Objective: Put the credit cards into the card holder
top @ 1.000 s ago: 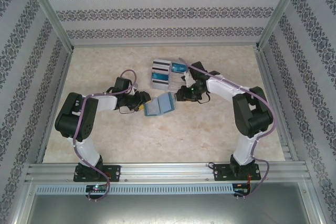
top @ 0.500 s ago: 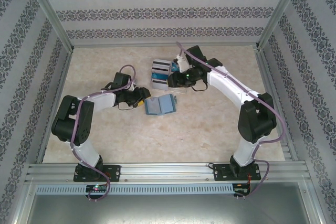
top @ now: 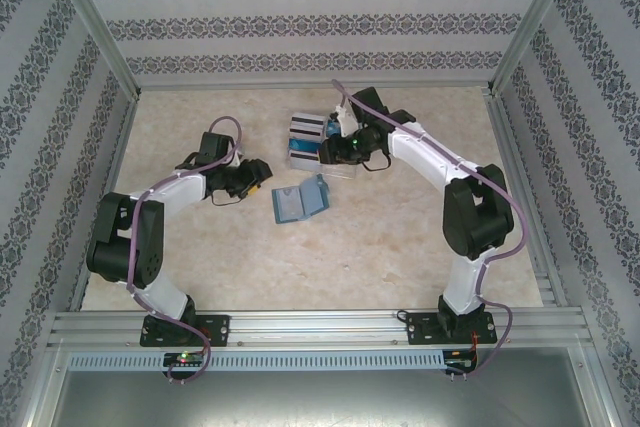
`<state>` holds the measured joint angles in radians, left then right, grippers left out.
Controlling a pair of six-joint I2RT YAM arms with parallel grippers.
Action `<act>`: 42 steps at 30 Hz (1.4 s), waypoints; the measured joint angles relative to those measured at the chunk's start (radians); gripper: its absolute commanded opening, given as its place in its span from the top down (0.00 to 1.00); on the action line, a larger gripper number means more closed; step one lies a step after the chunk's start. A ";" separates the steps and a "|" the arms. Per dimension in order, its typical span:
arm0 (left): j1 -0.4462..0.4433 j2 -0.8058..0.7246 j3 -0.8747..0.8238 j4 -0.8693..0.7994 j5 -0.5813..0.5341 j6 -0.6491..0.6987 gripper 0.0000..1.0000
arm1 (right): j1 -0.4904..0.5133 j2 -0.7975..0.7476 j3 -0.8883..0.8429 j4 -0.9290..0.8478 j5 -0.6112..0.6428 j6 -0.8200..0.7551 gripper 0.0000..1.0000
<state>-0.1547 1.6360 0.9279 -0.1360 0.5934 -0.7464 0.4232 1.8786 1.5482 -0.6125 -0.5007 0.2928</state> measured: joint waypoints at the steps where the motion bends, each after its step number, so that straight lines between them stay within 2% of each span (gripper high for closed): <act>1: 0.000 0.000 0.008 -0.005 0.000 0.003 0.48 | -0.011 0.000 0.013 -0.005 0.012 -0.013 0.57; 8: 0.000 0.026 0.090 -0.005 0.019 0.008 0.51 | -0.071 0.002 0.100 -0.034 0.071 -0.077 0.56; 13: -0.006 0.080 0.115 0.011 0.043 0.002 0.51 | -0.059 0.006 0.105 -0.040 0.074 -0.090 0.55; 15: -0.009 0.090 0.123 0.011 0.049 0.002 0.50 | -0.056 0.011 0.110 -0.051 0.079 -0.102 0.52; 18: -0.010 0.108 0.154 0.010 0.057 0.003 0.48 | -0.065 0.020 0.141 -0.083 0.117 -0.146 0.39; 21: -0.010 0.147 0.216 0.007 0.060 0.007 0.46 | -0.095 0.031 0.205 -0.105 0.176 -0.219 0.37; 28: -0.010 0.249 0.349 -0.029 0.062 0.030 0.45 | -0.145 0.163 0.462 -0.193 0.274 -0.398 0.31; 42: -0.023 0.342 0.433 -0.090 0.099 0.047 0.45 | -0.132 0.409 0.725 -0.370 0.310 -0.645 0.28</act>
<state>-0.1772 1.9781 1.3613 -0.2256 0.6926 -0.6991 0.2913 2.2879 2.2730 -0.9829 -0.1905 -0.3519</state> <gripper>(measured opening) 0.552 0.720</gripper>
